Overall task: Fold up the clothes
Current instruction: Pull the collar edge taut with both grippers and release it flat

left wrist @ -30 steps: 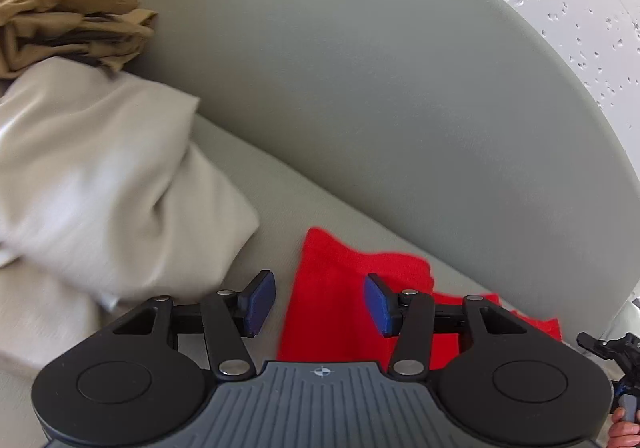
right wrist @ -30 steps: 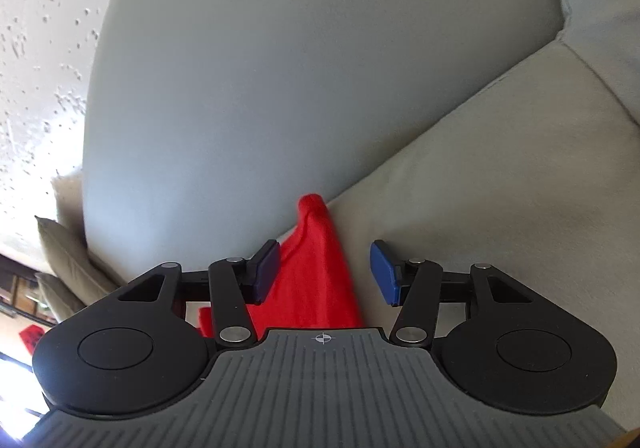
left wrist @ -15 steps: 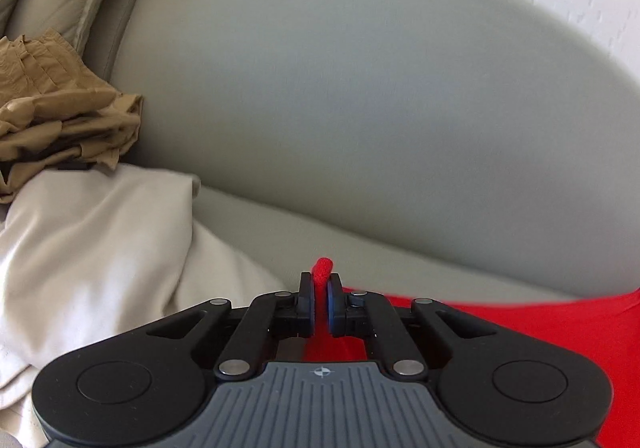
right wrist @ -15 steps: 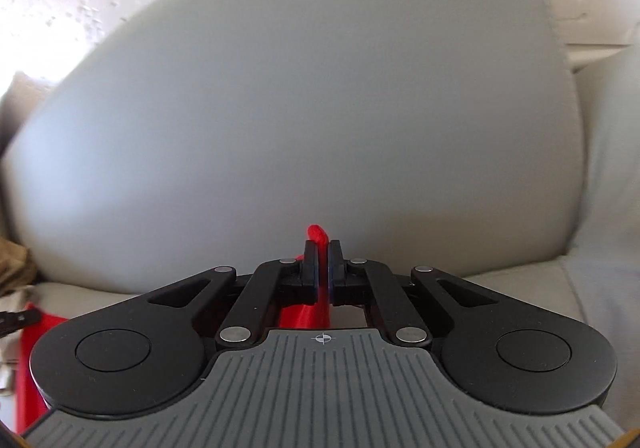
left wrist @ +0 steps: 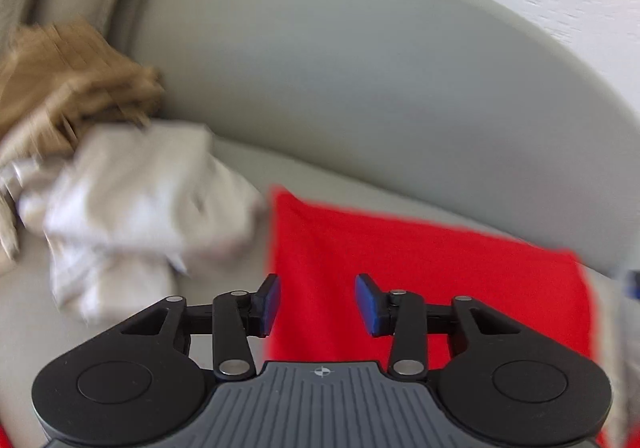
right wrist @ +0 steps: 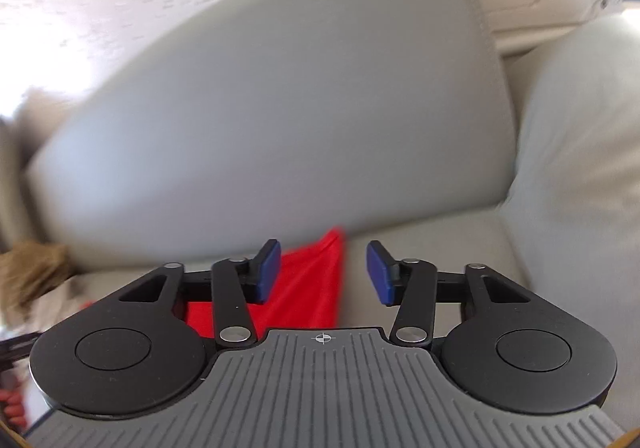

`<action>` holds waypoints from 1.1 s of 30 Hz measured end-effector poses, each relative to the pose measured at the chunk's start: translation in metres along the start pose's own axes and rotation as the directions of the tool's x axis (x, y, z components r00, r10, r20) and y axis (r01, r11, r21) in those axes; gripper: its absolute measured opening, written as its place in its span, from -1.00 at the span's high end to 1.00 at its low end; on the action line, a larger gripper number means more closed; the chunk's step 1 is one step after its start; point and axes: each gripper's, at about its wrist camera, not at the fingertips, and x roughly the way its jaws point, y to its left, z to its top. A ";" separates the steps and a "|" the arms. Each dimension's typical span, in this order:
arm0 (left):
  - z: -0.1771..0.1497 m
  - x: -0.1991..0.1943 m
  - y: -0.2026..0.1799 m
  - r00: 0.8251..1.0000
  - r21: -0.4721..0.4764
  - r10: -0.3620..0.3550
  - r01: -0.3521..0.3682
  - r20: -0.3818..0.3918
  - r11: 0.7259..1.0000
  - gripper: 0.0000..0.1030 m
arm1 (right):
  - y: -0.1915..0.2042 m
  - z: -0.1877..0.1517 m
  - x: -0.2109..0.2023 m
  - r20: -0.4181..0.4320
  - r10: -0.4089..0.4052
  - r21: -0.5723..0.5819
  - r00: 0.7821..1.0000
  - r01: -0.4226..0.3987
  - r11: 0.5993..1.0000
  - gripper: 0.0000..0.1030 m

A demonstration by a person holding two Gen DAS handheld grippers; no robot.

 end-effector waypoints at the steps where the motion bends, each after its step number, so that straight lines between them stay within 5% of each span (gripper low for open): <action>1: -0.010 0.002 -0.003 0.999 -0.008 -0.023 0.022 -0.031 1.000 0.26 | 0.002 -0.008 -0.003 -0.058 0.060 0.010 0.996 -0.059 0.998 0.47; 4: -0.042 0.019 -0.003 0.984 -0.066 -0.017 0.005 -0.179 0.998 0.27 | -0.008 -0.035 0.028 -0.259 0.202 0.180 0.945 -0.158 0.971 0.54; 6: -0.060 0.018 0.012 0.974 -0.125 0.015 -0.044 -0.226 0.991 0.66 | -0.038 -0.057 0.050 -0.345 0.180 0.331 0.921 -0.060 0.942 0.69; 7: -0.066 0.004 0.018 0.973 -0.130 0.047 -0.077 -0.225 0.989 0.68 | -0.057 -0.066 0.044 -0.323 0.164 0.399 0.932 -0.023 0.917 1.00; 8: -0.070 -0.012 0.024 0.968 -0.116 0.099 -0.128 -0.229 0.985 0.67 | -0.072 -0.070 0.031 -0.273 0.134 0.445 0.953 0.001 0.896 1.00; 10: -0.072 -0.041 0.034 0.952 -0.074 0.204 -0.226 -0.226 0.971 0.71 | -0.087 -0.064 -0.006 -0.191 -0.118 0.373 0.974 0.183 0.910 1.00; 11: -0.073 -0.055 0.035 0.943 -0.054 0.245 -0.263 -0.225 0.963 0.67 | -0.092 -0.060 -0.024 -0.159 -0.256 0.315 0.954 0.295 0.902 0.81; 12: -0.072 -0.068 0.035 0.948 -0.063 0.225 -0.245 -0.225 0.968 0.67 | -0.097 -0.060 -0.040 -0.146 -0.300 0.300 0.943 0.331 0.894 0.81; 13: -0.071 -0.080 0.033 0.960 -0.089 0.166 -0.190 -0.225 0.978 0.65 | -0.104 -0.061 -0.053 -0.142 -0.239 0.347 0.961 0.274 0.897 0.80; 15: -0.072 -0.099 0.020 0.977 -0.117 0.028 -0.054 -0.212 0.992 0.32 | -0.095 -0.067 -0.066 -0.145 -0.114 0.396 0.983 0.163 0.904 0.79; 17: -0.081 -0.098 -0.006 0.979 -0.052 -0.017 0.007 -0.202 0.999 0.18 | -0.077 -0.074 -0.072 -0.158 0.002 0.407 0.987 0.064 0.911 0.32; 20: -0.107 -0.064 -0.037 0.972 0.059 0.043 -0.030 -0.229 0.998 0.21 | -0.041 -0.084 -0.049 -0.251 0.212 0.401 0.944 -0.097 0.911 0.15; 22: -0.125 -0.045 -0.043 0.964 0.109 0.121 -0.097 -0.235 0.989 0.32 | -0.019 -0.096 -0.028 -0.315 0.243 0.384 0.918 -0.111 0.916 0.22; 23: -0.132 -0.046 -0.046 0.969 0.150 0.145 -0.116 -0.198 0.982 0.22 | -0.017 -0.099 -0.023 -0.315 0.182 0.339 0.931 -0.068 0.938 0.32; 25: -0.142 -0.060 -0.050 0.961 0.208 0.223 -0.188 -0.161 0.960 0.24 | -0.012 -0.105 -0.015 -0.307 0.058 0.248 0.950 0.021 0.969 1.00; 28: -0.158 -0.088 -0.046 0.936 0.242 0.327 -0.290 -0.127 0.926 0.25 | -0.038 -0.105 -0.034 -0.207 -0.081 0.289 0.975 0.140 0.947 1.00; 30: -0.168 -0.102 -0.046 0.933 0.227 0.341 -0.310 -0.111 0.923 0.44 | -0.042 -0.101 -0.058 -0.166 -0.301 0.249 0.939 0.335 0.909 1.00; 31: -0.171 -0.110 -0.045 0.942 0.205 0.317 -0.291 -0.110 0.935 0.42 | -0.039 -0.099 -0.068 -0.155 -0.365 0.226 0.918 0.393 0.891 0.79; 32: -0.174 -0.118 -0.046 0.951 0.180 0.288 -0.266 -0.111 0.947 0.41 | -0.037 -0.099 -0.075 -0.158 -0.368 0.231 0.916 0.397 0.888 0.79; 33: -0.176 -0.123 -0.048 0.960 0.161 0.256 -0.236 -0.116 0.958 0.41 | -0.033 -0.101 -0.080 -0.163 -0.303 0.251 0.939 0.336 0.908 0.79</action>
